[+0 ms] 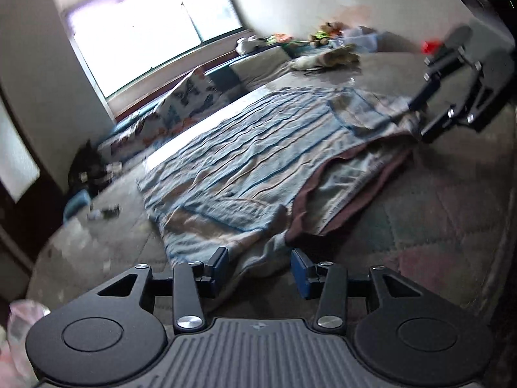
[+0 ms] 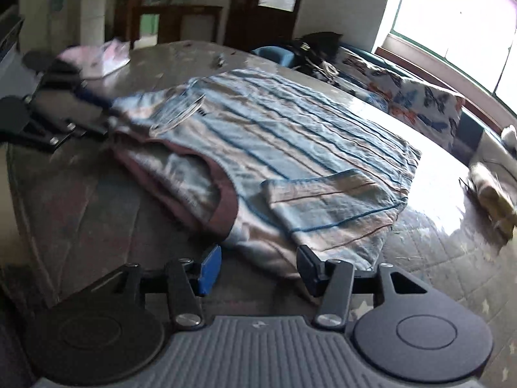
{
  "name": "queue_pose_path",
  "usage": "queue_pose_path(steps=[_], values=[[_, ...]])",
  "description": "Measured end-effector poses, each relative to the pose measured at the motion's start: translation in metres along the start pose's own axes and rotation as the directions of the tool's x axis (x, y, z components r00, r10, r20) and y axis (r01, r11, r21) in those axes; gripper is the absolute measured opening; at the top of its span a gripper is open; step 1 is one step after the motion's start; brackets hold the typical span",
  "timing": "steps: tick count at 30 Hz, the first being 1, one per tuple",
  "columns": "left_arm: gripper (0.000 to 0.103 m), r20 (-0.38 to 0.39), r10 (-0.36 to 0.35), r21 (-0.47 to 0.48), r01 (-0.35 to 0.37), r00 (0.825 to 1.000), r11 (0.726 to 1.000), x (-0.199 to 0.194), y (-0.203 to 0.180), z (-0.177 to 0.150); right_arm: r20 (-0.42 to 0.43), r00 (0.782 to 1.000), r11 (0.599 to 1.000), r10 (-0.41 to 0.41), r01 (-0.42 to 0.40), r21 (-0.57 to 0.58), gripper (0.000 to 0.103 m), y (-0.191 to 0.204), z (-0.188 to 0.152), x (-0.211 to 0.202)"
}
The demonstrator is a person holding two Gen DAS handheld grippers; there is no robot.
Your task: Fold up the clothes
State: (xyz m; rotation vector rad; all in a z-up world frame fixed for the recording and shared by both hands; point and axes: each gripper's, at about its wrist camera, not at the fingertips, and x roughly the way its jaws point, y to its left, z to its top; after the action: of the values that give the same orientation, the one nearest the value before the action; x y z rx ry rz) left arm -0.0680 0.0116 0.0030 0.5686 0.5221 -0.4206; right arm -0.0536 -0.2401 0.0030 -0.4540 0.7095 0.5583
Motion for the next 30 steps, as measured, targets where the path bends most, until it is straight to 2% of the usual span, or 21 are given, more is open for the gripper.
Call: queue_pose_path(steps=[4, 9, 11, 13, 18, 23, 25, 30], values=[[0.046, 0.019, 0.001, 0.071, -0.003, 1.0, 0.997, 0.007, -0.008, 0.0, -0.004, 1.0, 0.999, -0.002, 0.002, -0.042, 0.058, 0.006, -0.003, 0.001], [0.045, 0.044, -0.017, 0.08, 0.013, 0.999, 0.997, 0.009, -0.009, 0.0, 0.012, 1.0, 1.0, -0.001, 0.002, -0.024, 0.058, 0.002, -0.002, 0.006], [0.039, 0.054, -0.024, 0.084, 0.019, 0.998, 0.996, 0.01, -0.01, 0.0, 0.017, 1.0, 1.0, 0.001, -0.001, -0.018, 0.058, 0.001, 0.0, 0.01], [0.026, 0.064, -0.031, 0.088, 0.026, 0.997, 0.996, 0.011, -0.01, 0.0, 0.021, 1.0, 1.0, 0.004, -0.003, -0.013, 0.058, -0.001, 0.002, 0.012], [0.017, 0.089, -0.05, 0.097, 0.041, 0.995, 0.994, 0.014, -0.011, 0.0, 0.023, 1.0, 1.0, 0.013, -0.012, -0.008, 0.059, -0.002, 0.004, 0.015], [0.014, 0.092, -0.048, -0.064, 0.054, 0.995, 0.997, 0.018, 0.01, 0.012, 0.03, 1.0, 1.0, 0.007, -0.007, -0.014, 0.061, -0.001, 0.003, 0.015], [0.014, 0.094, -0.051, -0.132, 0.063, 0.994, 0.989, 0.02, 0.021, 0.019, 0.036, 0.999, 1.0, -0.006, 0.007, -0.028, 0.067, 0.0, 0.002, 0.016], [0.014, 0.088, -0.065, -0.247, 0.085, 0.994, 0.965, 0.031, 0.043, 0.037, 0.057, 0.998, 0.999, -0.005, 0.008, -0.04, 0.068, -0.001, 0.002, 0.018]])
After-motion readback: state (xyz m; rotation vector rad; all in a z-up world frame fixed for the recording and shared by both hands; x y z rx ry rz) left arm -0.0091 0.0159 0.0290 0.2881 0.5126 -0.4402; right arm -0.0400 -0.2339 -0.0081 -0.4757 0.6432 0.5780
